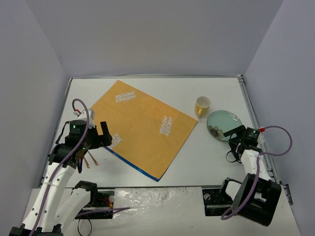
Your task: Set the dinner table for one person
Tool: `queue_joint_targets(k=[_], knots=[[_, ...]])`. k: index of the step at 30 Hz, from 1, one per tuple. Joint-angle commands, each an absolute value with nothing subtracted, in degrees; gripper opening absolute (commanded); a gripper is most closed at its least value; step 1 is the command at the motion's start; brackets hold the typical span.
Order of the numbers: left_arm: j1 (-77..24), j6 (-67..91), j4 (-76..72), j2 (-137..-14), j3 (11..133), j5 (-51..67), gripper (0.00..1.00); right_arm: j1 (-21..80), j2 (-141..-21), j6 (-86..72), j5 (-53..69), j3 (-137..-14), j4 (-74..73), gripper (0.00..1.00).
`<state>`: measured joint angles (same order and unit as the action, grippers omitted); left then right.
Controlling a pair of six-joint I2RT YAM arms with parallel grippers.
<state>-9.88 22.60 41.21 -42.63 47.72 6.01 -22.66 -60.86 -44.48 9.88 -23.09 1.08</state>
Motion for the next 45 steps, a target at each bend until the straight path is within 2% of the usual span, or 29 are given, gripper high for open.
queue_joint_targets(k=[1,9,19,23,26,27,29,31,33,37,45], knots=[[-12.59,22.08,34.97,-41.35,46.73,5.34,0.97,-25.84,-61.5,-47.89,18.84,-20.08,12.12,0.96],[-16.36,22.06,34.89,-40.87,46.63,3.25,0.97,-28.19,-63.79,-53.01,22.03,-14.42,23.96,0.91],[-16.96,22.15,34.89,-41.05,46.58,2.2,0.97,-29.0,-77.86,-58.62,22.24,-10.46,40.42,0.84],[-16.61,22.15,35.07,-41.27,46.58,1.73,0.97,-29.35,-81.5,-58.71,21.83,-10.46,42.96,0.68],[-16.52,22.15,35.16,-41.48,46.59,1.56,0.97,-29.72,-83.05,-58.79,21.8,-10.47,43.83,0.52],[-16.52,22.15,35.16,-41.42,46.64,1.4,0.97,-29.83,-83.65,-58.74,21.8,-10.58,44.26,0.42],[-16.44,22.17,35.29,-41.4,46.67,1.25,0.97,-29.95,-84.44,-58.71,21.71,-10.85,44.58,0.32],[-16.44,22.24,35.42,-41.4,46.67,1.02,0.97,-30.14,-84.93,-58.78,21.74,-11.31,44.68,0.13],[-16.44,22.24,35.5,-41.41,46.67,1.05,0.97,-30.35,-84.75,-58.97,22.09,-11.63,44.88,0.0],[-16.44,22.24,35.66,-41.81,47.07,1.14,0.97,-31.24,-81.77,-58.98,23.4,-12.52,43.68,0.0],[-16.65,22.19,40.05,-43.36,53.58,1.18,0.97,-32.69,-61.47,-59.2,23.73,-19.17,28.19,0.0]])
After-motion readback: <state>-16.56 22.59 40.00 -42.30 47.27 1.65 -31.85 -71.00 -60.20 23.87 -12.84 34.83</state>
